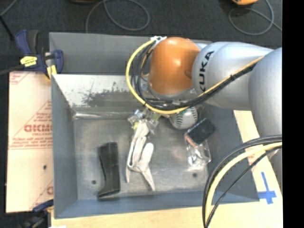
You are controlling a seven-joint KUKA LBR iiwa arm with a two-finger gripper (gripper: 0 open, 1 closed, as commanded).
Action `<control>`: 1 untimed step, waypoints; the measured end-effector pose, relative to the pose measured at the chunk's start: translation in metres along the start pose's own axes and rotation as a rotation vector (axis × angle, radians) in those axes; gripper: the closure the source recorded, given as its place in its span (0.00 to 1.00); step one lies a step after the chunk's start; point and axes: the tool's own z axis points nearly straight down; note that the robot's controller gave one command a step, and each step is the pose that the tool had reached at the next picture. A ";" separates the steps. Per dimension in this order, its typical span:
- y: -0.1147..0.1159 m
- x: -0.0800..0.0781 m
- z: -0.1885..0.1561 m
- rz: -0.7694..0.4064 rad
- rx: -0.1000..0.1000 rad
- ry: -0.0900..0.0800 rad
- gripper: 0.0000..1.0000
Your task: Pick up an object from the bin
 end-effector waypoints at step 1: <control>0.000 0.000 -0.021 0.000 0.001 -0.001 1.00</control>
Offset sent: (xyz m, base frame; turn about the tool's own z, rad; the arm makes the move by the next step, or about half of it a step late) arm 0.0000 0.0000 0.0059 0.0000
